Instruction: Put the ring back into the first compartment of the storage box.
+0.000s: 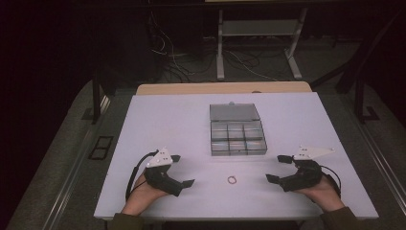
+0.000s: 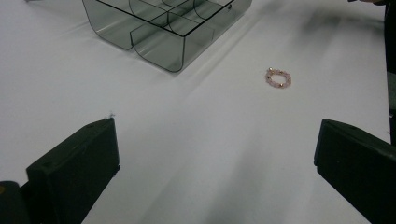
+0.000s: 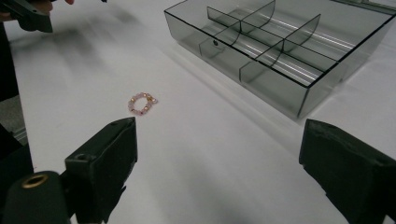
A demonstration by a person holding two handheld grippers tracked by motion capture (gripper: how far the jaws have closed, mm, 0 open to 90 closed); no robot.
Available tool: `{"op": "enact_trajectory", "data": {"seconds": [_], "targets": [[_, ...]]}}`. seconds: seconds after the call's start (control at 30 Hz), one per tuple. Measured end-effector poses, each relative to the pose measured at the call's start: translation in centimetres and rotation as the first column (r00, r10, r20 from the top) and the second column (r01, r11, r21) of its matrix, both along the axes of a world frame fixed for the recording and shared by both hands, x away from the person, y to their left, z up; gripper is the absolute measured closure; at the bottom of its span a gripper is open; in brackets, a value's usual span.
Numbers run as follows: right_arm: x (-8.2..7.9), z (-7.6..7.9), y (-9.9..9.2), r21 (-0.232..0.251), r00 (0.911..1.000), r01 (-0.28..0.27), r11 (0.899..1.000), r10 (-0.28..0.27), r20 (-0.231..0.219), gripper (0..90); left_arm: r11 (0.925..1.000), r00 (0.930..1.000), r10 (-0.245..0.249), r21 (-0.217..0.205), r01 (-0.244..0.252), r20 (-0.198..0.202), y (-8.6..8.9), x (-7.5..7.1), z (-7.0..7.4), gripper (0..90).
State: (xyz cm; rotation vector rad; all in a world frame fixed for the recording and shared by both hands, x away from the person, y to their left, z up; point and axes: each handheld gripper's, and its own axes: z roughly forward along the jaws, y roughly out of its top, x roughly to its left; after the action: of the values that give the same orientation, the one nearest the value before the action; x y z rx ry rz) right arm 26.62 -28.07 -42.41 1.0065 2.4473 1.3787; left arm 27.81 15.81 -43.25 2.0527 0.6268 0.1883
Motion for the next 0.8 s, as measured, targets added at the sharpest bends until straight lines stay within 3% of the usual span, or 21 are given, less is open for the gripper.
{"op": "enact_trajectory", "data": {"seconds": [0.2,0.8], "targets": [[0.2,-0.1,0.6,0.001,0.9999,-0.012,1.0,0.012,-0.005,11.3,0.9999,1.0,-0.001,-0.012,0.001,0.002,0.0,-0.1,0.1,0.0],[1.0,-0.2,2.5,-0.008,0.9978,-0.06,0.998,0.06,-0.026,11.2,0.9999,1.0,-0.008,0.012,0.008,-0.003,-0.1,-0.1,0.0,0.0]]}}
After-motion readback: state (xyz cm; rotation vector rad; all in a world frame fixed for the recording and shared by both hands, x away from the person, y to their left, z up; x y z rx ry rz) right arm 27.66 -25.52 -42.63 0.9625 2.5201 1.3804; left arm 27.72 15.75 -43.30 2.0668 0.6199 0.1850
